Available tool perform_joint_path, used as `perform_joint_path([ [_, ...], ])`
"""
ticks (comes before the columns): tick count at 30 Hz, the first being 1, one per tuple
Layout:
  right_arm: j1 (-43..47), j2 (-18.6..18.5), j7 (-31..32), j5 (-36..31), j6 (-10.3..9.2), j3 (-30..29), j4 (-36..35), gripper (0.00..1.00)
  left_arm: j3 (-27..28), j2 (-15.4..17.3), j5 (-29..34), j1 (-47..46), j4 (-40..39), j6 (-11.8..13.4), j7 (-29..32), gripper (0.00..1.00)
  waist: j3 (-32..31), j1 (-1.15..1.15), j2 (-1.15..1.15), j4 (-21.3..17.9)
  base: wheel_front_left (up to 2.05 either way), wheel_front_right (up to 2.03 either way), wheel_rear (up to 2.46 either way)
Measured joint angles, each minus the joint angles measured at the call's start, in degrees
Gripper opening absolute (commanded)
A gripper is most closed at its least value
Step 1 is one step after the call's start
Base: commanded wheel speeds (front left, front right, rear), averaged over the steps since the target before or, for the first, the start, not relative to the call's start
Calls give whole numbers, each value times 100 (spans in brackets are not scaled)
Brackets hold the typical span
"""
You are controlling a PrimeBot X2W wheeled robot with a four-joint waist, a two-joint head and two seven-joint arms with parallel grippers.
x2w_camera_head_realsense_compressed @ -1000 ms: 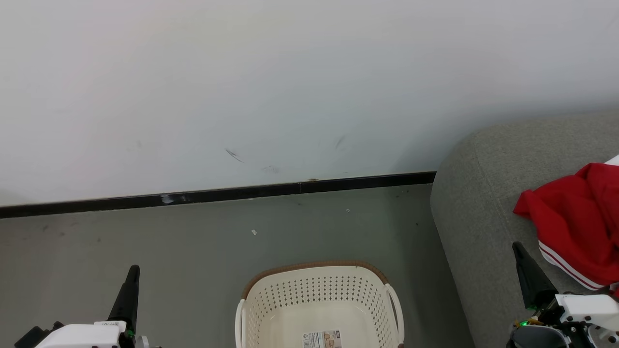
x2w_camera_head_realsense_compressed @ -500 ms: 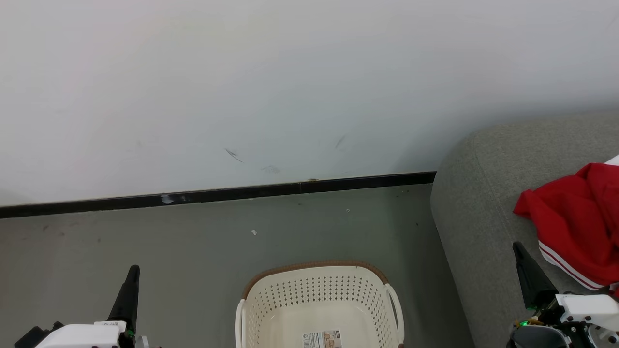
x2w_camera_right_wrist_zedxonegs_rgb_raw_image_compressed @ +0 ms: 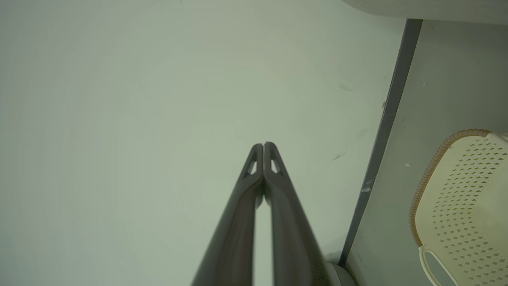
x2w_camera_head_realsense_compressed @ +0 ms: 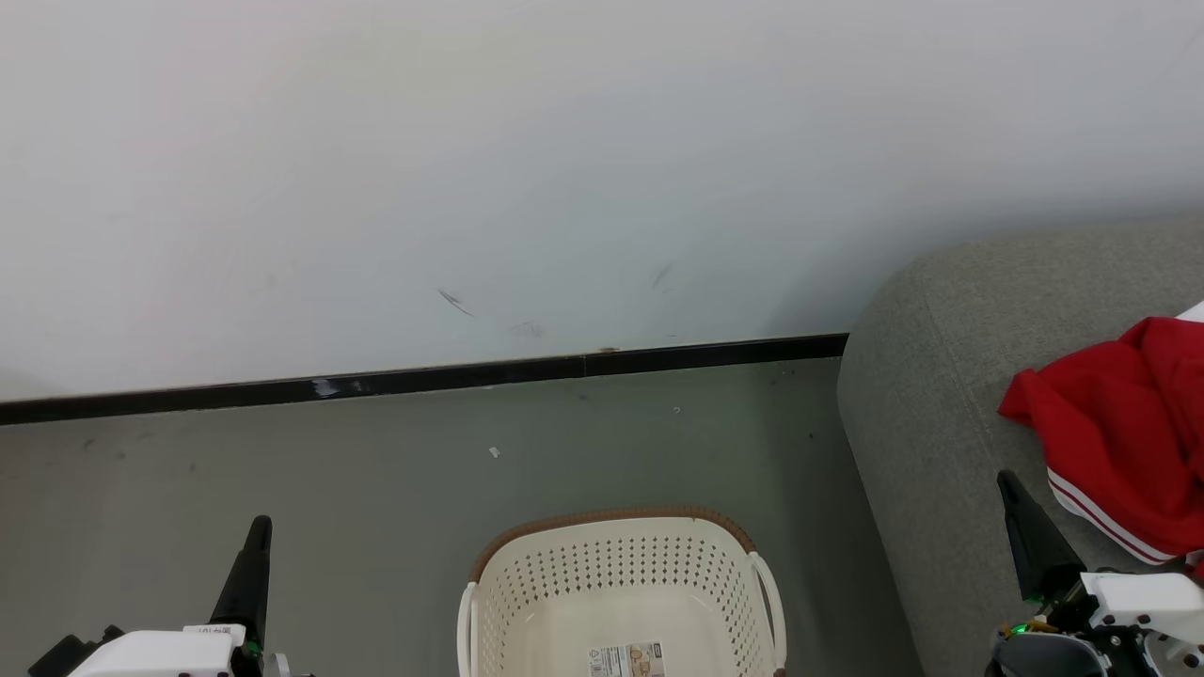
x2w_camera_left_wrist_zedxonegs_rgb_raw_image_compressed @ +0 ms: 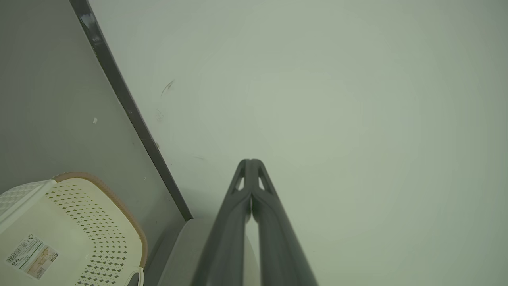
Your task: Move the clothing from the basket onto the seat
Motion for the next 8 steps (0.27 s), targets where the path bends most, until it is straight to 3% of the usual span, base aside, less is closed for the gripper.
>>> perform_joint_path([
  [8,0,7,7,-7,0,-4,0,0,0,-1,0,0,1,0,0,0,0,0,0,0,0,0,0],
])
